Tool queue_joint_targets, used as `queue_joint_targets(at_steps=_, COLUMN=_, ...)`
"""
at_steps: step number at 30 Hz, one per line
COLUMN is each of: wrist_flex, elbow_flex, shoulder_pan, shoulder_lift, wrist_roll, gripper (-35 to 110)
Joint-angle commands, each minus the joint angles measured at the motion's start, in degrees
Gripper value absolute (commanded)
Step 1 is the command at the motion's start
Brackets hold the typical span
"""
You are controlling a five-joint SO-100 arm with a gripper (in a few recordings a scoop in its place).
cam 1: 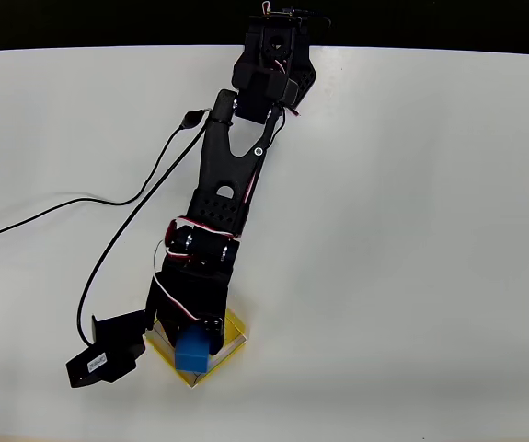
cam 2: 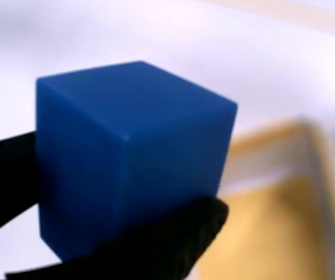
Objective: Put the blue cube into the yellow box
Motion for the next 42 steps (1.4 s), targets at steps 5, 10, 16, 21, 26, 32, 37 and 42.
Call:
queue_joint_targets(at_steps=5, wrist_flex=-8.61, elbow_flex=-8.26, shoulder_pan=6.24, shoulder_lift=-4.75, wrist_roll=-2.37, gripper=18)
queue_joint_targets(at_steps=10, wrist_flex=-9.84, elbow_flex=-8.26, shoulder_pan=6.42, shoulder_lift=-8.53, wrist_roll=-1.32, gripper=18)
queue_joint_targets(at_steps=16, wrist_flex=-9.49, elbow_flex=-7.73, shoulder_pan=5.01, shoulder_lift=-10.11, wrist_roll=0.35, gripper=18)
queue_joint_targets(at_steps=21, wrist_flex=-10.46, elbow_flex=-7.21, shoulder_pan=3.52, shoulder_lift=-9.84, wrist_roll=0.26, gripper=19)
queue_joint_targets(at_steps=26, wrist_flex=-12.48, elbow_flex=-6.68, shoulder_pan=1.67, shoulder_lift=-9.67, wrist_roll=0.62, gripper=19)
queue_joint_targets(at_steps=32, wrist_flex=-12.74, elbow_flex=-4.39, shoulder_pan=-0.18, shoulder_lift=-9.23, wrist_roll=1.67, gripper=19)
queue_joint_targets(at_steps=37, wrist_flex=-12.48, elbow_flex=-1.85, shoulder_pan=-0.53, shoulder_lift=-9.23, wrist_roll=2.37, gripper=19)
queue_joint_targets(at_steps=42, wrist_flex=-12.66, elbow_flex=1.23, shoulder_pan=-0.26, shoulder_lift=-9.84, wrist_roll=3.08, gripper=19)
